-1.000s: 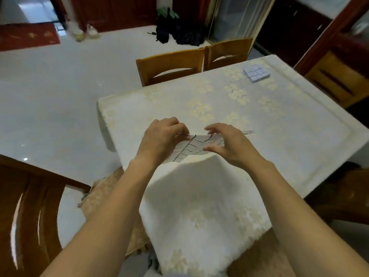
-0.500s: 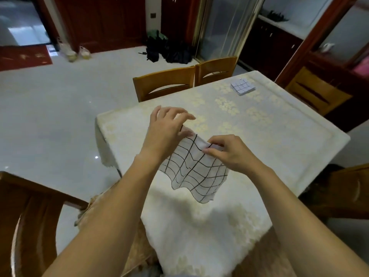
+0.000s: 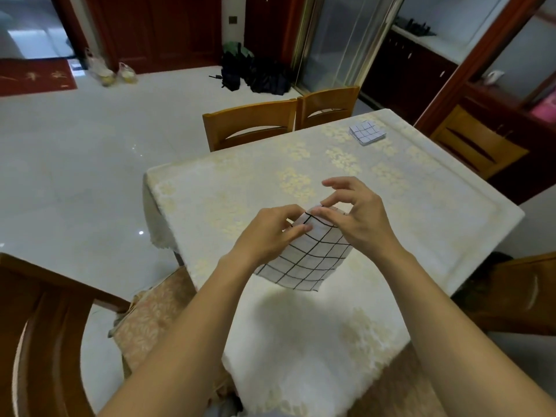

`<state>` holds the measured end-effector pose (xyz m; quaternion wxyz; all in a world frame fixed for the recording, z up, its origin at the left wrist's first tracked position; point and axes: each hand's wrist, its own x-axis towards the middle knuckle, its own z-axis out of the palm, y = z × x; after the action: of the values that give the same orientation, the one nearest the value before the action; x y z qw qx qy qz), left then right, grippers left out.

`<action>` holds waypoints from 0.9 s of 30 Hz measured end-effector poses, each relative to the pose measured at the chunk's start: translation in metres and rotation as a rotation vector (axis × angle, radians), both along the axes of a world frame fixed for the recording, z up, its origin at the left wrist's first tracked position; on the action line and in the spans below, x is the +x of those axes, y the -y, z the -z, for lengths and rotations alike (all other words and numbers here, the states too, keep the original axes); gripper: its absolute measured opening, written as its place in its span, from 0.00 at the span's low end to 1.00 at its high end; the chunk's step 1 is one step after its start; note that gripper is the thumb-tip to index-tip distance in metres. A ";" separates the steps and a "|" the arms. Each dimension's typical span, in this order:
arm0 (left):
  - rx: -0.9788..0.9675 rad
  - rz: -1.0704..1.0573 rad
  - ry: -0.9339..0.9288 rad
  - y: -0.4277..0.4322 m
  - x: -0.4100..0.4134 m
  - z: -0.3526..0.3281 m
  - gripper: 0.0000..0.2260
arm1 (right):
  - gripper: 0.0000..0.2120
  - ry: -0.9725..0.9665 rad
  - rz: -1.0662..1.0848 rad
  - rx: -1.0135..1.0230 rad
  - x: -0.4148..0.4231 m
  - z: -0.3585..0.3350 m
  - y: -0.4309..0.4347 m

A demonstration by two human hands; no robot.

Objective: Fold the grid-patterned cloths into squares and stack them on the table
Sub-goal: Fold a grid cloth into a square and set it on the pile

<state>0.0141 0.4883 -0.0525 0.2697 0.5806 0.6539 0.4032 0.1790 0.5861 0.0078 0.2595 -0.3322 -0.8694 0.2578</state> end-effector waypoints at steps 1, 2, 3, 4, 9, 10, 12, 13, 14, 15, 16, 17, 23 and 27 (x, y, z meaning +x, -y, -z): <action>0.015 -0.006 -0.010 0.000 0.000 -0.001 0.05 | 0.05 -0.018 0.008 -0.031 0.000 -0.002 0.001; 0.031 -0.011 -0.024 0.000 -0.001 0.000 0.08 | 0.06 -0.033 0.014 -0.071 0.000 -0.003 0.001; 0.040 -0.011 -0.033 0.000 -0.001 0.000 0.11 | 0.08 -0.049 0.020 -0.111 -0.001 -0.003 0.001; 0.040 -0.007 -0.039 0.000 -0.002 0.000 0.12 | 0.09 -0.066 0.024 -0.148 -0.002 -0.003 0.001; 0.022 0.035 -0.036 -0.001 -0.001 0.000 0.09 | 0.10 0.025 -0.060 -0.206 -0.004 -0.005 -0.002; 0.014 0.042 -0.029 0.000 -0.001 0.000 0.08 | 0.07 0.038 -0.065 -0.195 -0.004 -0.006 -0.002; -0.018 0.052 -0.024 0.001 -0.003 0.003 0.05 | 0.03 -0.016 -0.034 -0.194 -0.001 -0.007 -0.005; -0.042 0.049 -0.032 0.003 -0.006 0.006 0.05 | 0.03 -0.055 0.000 -0.192 0.001 -0.007 -0.007; -0.062 0.039 -0.044 0.004 -0.009 0.009 0.06 | 0.03 -0.086 0.038 -0.186 0.003 -0.006 -0.009; -0.069 0.023 -0.060 0.006 -0.012 0.012 0.08 | 0.04 -0.105 0.072 -0.176 0.006 -0.006 -0.012; -0.069 0.003 -0.072 0.007 -0.015 0.014 0.10 | 0.04 -0.111 0.099 -0.168 0.009 -0.006 -0.015; -0.063 -0.013 -0.078 0.007 -0.016 0.014 0.11 | 0.04 -0.102 0.117 -0.162 0.012 -0.005 -0.017; -0.084 0.023 -0.158 0.000 -0.015 0.009 0.13 | 0.18 0.363 0.013 0.145 0.017 -0.013 -0.019; -0.106 0.090 -0.164 -0.009 -0.009 0.006 0.11 | 0.13 0.531 -0.101 0.174 0.001 -0.007 -0.013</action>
<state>0.0050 0.4971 -0.0587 0.2632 0.6253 0.6675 0.3067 0.1799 0.5990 0.0152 0.0371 -0.3210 -0.9412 0.0989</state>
